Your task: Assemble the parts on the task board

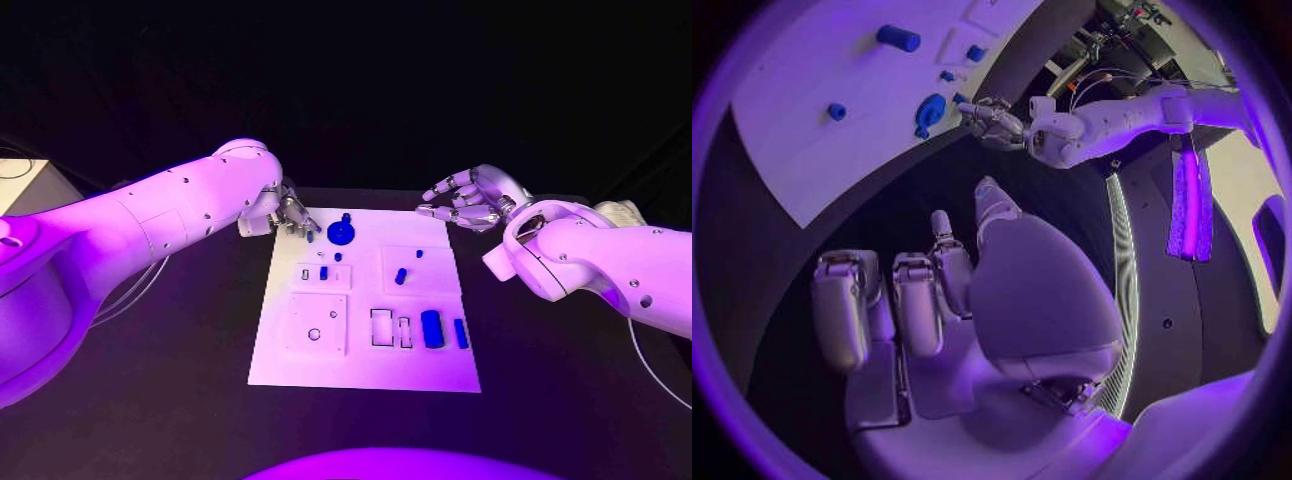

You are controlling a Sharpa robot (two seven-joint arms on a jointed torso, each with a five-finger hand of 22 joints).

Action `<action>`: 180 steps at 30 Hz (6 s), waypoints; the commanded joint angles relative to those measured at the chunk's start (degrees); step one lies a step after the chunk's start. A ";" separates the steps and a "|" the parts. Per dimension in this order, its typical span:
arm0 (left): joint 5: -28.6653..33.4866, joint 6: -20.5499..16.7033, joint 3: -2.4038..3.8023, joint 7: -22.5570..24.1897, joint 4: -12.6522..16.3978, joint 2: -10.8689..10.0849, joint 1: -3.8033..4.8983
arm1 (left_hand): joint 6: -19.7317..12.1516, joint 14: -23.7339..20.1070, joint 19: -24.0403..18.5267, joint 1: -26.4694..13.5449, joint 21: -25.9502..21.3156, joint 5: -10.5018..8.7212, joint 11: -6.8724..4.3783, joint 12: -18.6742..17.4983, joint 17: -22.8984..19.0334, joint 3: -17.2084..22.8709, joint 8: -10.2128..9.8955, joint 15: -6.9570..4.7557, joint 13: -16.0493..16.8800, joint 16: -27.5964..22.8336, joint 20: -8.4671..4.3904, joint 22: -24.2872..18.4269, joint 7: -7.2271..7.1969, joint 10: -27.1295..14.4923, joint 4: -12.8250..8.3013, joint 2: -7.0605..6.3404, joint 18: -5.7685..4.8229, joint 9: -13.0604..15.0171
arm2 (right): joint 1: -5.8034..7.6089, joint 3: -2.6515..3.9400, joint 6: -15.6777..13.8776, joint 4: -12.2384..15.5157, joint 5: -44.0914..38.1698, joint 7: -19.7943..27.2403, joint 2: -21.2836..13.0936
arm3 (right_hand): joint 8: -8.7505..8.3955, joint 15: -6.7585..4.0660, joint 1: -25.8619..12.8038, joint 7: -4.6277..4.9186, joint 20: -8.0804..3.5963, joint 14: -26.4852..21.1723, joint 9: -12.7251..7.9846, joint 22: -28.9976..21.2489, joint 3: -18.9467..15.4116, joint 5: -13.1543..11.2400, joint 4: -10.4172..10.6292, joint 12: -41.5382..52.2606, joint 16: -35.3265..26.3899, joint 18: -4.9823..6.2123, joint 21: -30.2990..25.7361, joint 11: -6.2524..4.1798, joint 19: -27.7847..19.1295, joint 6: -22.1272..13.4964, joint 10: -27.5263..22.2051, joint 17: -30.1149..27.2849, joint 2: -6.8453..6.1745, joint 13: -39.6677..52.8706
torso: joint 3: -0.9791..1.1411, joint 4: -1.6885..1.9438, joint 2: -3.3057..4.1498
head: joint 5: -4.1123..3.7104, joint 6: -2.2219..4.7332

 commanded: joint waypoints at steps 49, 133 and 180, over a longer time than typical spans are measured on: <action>5.67 -2.28 0.07 0.31 12.44 -7.56 0.41 | -2.30 5.12 1.64 6.99 1.56 0.34 -1.35 2.91 12.80 27.11 10.40 -0.83 0.44 0.82 -1.12 3.58 -1.40 1.61 -9.18 1.78 -0.19 8.11 | 0.01 0.00 0.92 -0.86 -0.55 0.19 -0.01 | 0.48 -0.24 -0.20 0.02 -0.12 5.20 0.09 12.07 -0.31 -0.15 -0.15 -0.14 -0.32 0.78 -0.15 -0.01 3.95 -0.42 -0.41 12.38 0.11 5.24 | 0.19 0.80 -1.54 | 0.31 -1.58; -9.19 -11.64 -4.19 1.47 30.45 -15.32 -4.36 | -1.82 5.28 2.18 4.00 2.02 -0.23 -1.54 2.49 13.02 30.69 10.93 -1.03 -0.87 0.93 -1.34 4.30 -1.56 2.10 -11.46 1.30 -0.31 8.11 | -0.41 -0.04 1.47 -1.39 -1.67 0.42 -0.12 | 0.67 -0.26 -0.20 0.00 -0.14 5.22 0.11 12.05 -0.40 -0.15 -0.12 -0.10 -0.30 0.79 -0.21 -0.03 3.94 -0.45 -0.39 12.45 0.14 5.20 | 0.02 1.16 -2.36 | 0.95 -4.24; -7.40 -10.81 -4.60 1.05 28.47 -14.47 -4.91 | 0.05 5.43 1.96 -4.97 0.90 -0.79 -1.91 3.07 13.34 14.27 10.61 -1.32 -1.49 1.05 -1.61 3.48 -2.25 2.52 -1.19 -2.02 -0.19 6.09 | -0.52 -0.04 1.45 -1.50 -1.26 0.61 -0.24 | 0.77 -0.28 -0.27 -0.01 -0.15 5.18 0.12 11.95 -0.44 -0.16 -0.10 -0.15 -0.37 0.83 -0.37 -0.04 3.88 -0.45 -0.43 12.32 0.22 5.13 | 0.01 1.14 -2.35 | 0.74 -4.79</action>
